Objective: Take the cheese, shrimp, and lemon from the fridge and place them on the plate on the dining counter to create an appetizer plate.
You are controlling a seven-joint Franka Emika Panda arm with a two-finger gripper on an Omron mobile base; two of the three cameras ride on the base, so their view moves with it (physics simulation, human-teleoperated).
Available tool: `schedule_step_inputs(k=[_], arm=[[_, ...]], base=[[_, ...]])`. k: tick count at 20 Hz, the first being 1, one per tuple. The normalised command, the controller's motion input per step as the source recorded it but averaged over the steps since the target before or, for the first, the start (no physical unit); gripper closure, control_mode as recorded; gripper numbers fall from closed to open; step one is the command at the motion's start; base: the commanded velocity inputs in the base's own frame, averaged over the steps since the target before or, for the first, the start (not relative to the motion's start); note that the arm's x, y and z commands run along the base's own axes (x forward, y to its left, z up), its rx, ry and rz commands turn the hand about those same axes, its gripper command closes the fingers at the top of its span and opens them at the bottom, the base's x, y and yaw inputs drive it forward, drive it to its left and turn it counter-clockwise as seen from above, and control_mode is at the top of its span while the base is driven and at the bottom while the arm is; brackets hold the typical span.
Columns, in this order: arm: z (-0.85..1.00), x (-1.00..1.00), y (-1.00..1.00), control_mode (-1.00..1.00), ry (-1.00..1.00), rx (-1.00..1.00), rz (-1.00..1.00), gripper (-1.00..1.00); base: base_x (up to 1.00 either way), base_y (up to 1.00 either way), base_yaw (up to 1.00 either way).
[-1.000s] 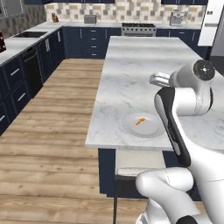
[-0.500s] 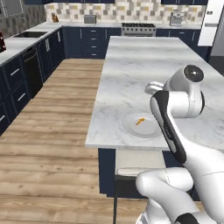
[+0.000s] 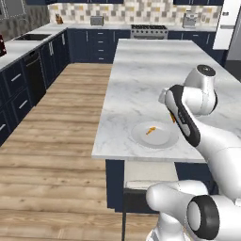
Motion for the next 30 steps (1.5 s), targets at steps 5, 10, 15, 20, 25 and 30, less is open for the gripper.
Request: schedule_step_inputs(k=[5,10,15,20,25,30], arm=[[-0.60,0.38,-0.09,-1.00,0.14,-0.09,-0.11,1.00],[-0.35,0.19,-0.48,-1.00,0.02,-0.01,0.04,1.00],[-0.30,0.15,-0.41,-1.00,0.00,-0.05,0.24,1.00],[-0.36,0.20,-0.16,-1.00,0.03,-0.07,0.35,1.00],[-0.43,0.44,0.00,-1.00,0.11,-0.11,0.27,1.00],[-0.26,0.50,0.00,-1.00,0.01,-0.10,0.02,1.00]], base=[[0.00,0.00,0.00],[0.00,0.00,0.00],[0.00,0.00,0.00],[0.00,0.00,0.00],[0.00,0.00,0.00],[0.00,0.00,0.00]])
